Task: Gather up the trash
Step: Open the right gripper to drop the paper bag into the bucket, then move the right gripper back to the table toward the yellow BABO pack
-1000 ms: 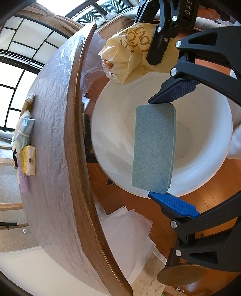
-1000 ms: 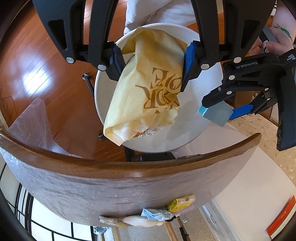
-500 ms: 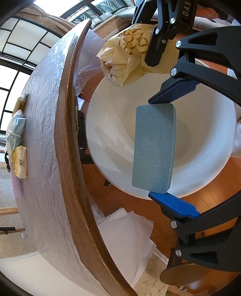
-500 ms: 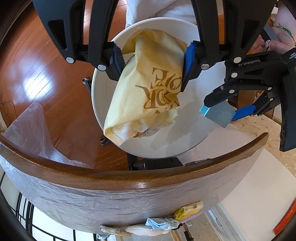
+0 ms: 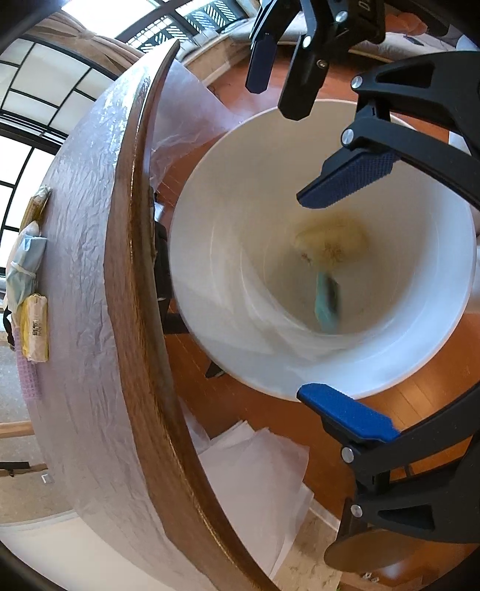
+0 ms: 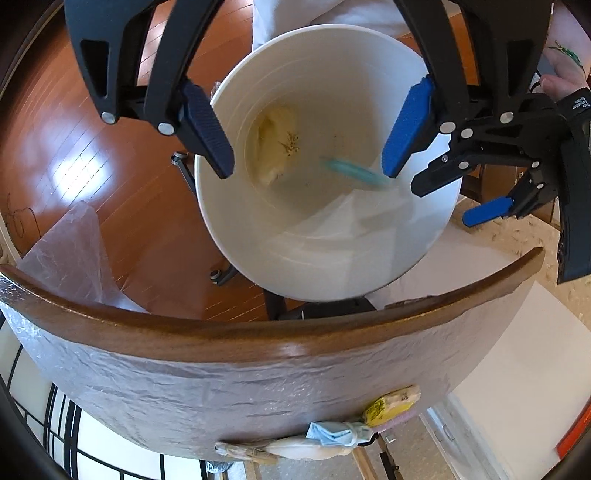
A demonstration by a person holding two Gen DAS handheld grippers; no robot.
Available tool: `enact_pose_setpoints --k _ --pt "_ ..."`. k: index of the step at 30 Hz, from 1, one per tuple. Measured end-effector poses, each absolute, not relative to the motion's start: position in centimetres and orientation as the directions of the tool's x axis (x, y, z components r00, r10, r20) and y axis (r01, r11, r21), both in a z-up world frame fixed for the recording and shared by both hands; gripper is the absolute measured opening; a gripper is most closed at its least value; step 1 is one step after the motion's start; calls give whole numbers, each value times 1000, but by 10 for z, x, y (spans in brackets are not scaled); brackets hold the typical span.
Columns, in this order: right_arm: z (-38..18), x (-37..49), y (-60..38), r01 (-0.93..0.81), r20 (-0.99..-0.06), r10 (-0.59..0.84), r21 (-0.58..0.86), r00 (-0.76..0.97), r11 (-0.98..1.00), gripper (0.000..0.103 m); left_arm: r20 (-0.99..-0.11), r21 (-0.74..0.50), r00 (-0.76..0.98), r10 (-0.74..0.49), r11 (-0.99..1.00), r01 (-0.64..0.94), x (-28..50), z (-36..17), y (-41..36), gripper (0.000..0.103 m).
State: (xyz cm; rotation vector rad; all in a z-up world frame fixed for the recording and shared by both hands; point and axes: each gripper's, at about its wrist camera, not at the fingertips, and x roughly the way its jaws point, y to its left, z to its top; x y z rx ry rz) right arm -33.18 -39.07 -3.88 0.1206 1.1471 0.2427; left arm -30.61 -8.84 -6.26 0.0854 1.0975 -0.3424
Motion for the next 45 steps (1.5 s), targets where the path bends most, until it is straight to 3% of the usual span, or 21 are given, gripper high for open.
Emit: enact_pose_setpoints --k 17,22,27,32,45 --pt "-27 -336 -394 -139 -874 258 220 412 966 81 -881 -75 427 -206 950 302 -313 -55 -90 97" --pt "21 -351 -399 -189 -820 274 205 503 960 81 -831 -90 499 -247 944 318 -333 -11 -89 97" --pt "75 -345 -416 -157 -738 175 94 652 983 95 -758 -58 615 -218 961 270 -334 41 -84 102" --pt "103 -311 -435 -162 -666 154 50 730 986 99 -717 -6 687 -114 987 158 -304 65 -81 102" --pt "87 -189 -438 -39 -700 44 23 713 999 99 -755 -5 637 -155 973 231 -206 50 -92 102"
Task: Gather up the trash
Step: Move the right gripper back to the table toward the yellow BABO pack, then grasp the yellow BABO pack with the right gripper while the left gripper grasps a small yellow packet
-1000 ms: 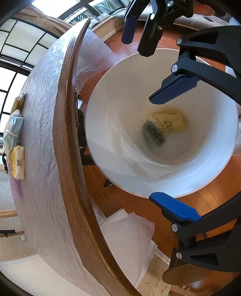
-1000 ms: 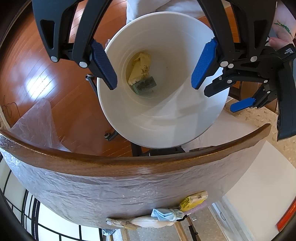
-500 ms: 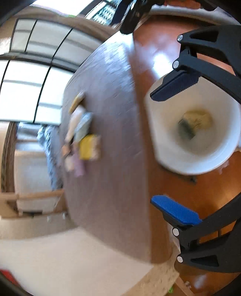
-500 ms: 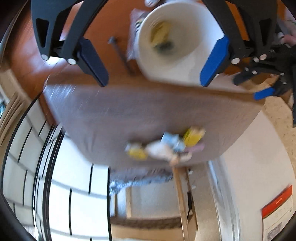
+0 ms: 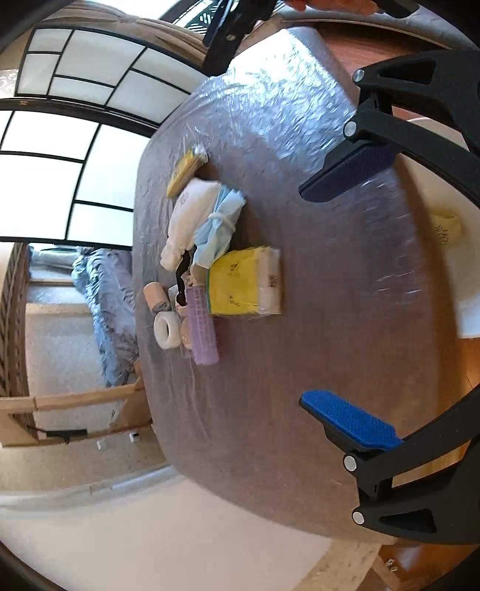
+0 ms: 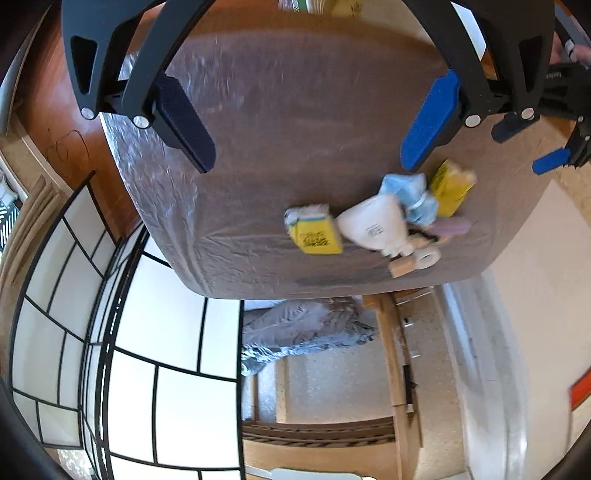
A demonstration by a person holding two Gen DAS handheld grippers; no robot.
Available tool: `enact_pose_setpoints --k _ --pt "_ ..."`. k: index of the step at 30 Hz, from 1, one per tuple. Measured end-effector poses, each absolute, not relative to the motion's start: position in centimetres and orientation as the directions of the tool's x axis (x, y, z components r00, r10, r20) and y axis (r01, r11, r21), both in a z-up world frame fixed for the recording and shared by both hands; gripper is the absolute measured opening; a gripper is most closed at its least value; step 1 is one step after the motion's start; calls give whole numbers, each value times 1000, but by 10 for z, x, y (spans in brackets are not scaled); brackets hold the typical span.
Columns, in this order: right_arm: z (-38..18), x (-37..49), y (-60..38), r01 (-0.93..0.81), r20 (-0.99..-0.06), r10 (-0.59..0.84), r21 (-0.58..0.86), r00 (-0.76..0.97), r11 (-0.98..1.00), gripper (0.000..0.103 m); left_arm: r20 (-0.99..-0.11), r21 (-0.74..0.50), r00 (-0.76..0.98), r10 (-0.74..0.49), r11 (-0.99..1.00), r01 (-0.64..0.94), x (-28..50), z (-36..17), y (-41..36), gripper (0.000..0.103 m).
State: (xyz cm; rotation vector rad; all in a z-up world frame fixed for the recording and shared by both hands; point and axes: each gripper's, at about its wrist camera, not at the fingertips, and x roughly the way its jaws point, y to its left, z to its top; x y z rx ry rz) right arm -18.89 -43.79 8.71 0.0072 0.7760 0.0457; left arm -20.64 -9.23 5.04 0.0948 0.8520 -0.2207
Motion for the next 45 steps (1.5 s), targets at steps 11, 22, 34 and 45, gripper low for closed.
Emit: enact_pose_setpoints --k 11,22,34,45 --pt "54 -90 -427 -30 -769 28 11 639 999 87 -806 -5 561 -189 950 313 -143 24 -108 102" --pt "22 -46 -424 -99 -826 61 6 561 995 78 -828 -40 524 -198 954 298 -122 12 -109 89" --pt "10 -36 -426 -142 -840 121 53 530 988 61 -834 -3 527 -167 955 298 -116 14 -118 75" --pt "15 -48 -434 -125 -827 141 86 545 988 54 -822 -18 545 -166 964 266 -126 18 -112 56"
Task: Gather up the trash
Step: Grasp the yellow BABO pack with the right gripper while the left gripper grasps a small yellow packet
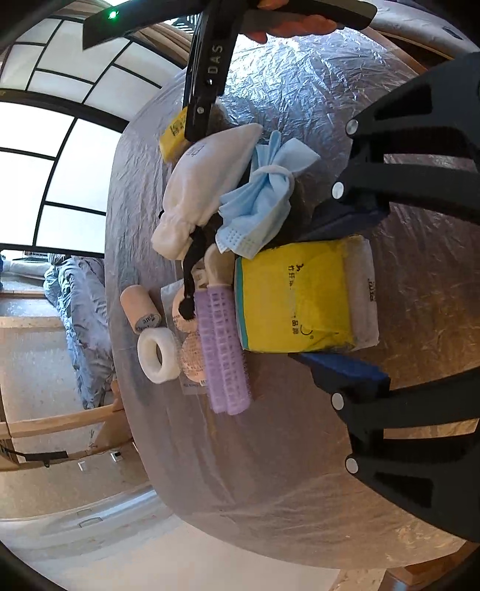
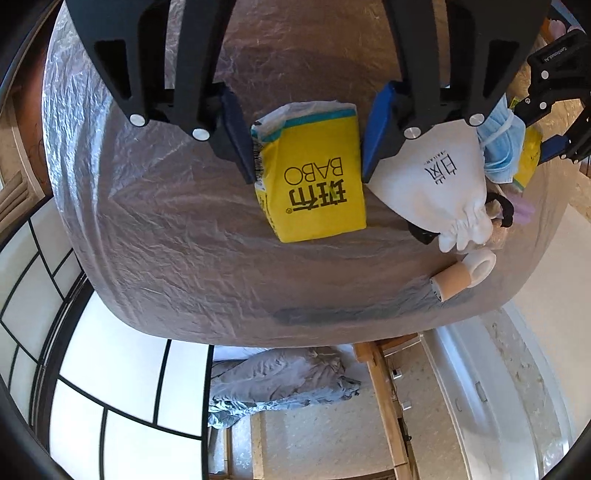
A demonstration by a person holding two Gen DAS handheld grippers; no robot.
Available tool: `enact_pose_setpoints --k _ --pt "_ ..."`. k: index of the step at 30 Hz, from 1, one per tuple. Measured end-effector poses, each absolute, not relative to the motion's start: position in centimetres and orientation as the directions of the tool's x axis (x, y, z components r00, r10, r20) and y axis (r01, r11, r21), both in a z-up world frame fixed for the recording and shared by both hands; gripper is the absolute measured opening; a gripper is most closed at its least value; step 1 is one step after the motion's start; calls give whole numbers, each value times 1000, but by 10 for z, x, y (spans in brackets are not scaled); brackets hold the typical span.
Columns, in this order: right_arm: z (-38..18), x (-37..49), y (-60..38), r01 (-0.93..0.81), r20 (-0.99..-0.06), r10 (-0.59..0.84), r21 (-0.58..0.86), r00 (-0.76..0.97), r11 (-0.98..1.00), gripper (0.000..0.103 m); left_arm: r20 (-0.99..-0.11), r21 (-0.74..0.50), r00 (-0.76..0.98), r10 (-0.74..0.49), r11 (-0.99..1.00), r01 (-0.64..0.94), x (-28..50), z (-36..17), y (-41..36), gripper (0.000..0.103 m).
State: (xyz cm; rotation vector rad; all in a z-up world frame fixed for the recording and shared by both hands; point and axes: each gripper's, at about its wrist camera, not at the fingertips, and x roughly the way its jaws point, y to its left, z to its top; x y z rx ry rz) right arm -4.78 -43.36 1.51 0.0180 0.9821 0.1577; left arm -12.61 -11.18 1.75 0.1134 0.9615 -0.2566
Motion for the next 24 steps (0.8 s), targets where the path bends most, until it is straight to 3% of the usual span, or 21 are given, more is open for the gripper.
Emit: enact_pose_setpoints --k 11,24 --pt "27 -80 -447 -100 -804 200 174 559 980 54 -814 -28 561 -152 974 223 -141 23 -92 56" --pt "28 -120 -440 -108 -806 210 181 553 978 54 -812 -44 564 -150 979 198 -150 22 -88 56"
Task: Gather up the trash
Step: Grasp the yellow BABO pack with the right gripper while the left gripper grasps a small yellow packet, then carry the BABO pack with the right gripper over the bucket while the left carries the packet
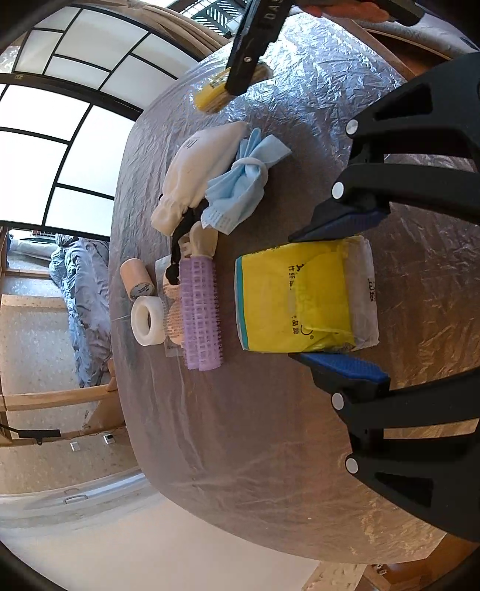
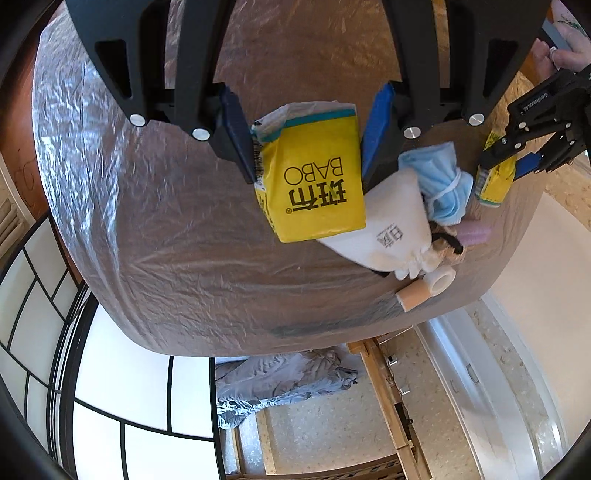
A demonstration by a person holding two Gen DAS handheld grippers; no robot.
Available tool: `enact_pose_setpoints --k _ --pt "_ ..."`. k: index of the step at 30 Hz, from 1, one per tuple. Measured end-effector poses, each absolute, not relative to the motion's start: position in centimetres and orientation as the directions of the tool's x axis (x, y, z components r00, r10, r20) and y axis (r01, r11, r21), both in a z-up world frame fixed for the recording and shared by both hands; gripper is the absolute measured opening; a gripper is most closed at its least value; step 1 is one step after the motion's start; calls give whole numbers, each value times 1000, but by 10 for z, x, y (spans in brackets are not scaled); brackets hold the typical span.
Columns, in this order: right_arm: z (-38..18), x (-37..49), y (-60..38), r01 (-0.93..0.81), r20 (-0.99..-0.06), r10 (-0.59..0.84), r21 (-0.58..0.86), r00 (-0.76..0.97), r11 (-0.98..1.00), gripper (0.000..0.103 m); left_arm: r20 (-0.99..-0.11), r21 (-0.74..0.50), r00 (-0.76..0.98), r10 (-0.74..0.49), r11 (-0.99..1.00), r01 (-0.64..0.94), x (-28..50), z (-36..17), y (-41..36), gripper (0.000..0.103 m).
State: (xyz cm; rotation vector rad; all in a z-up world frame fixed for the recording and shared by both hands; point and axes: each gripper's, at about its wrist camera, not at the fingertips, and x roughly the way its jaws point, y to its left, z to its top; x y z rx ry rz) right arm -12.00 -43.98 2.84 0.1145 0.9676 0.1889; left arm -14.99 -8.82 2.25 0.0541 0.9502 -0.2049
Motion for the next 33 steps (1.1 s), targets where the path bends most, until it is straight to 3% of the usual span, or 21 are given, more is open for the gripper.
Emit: enact_pose_setpoints --k 33 --pt "40 -229 -431 -234 -790 316 223 525 946 54 -802 -63 582 -134 988 141 -232 28 -99 56"
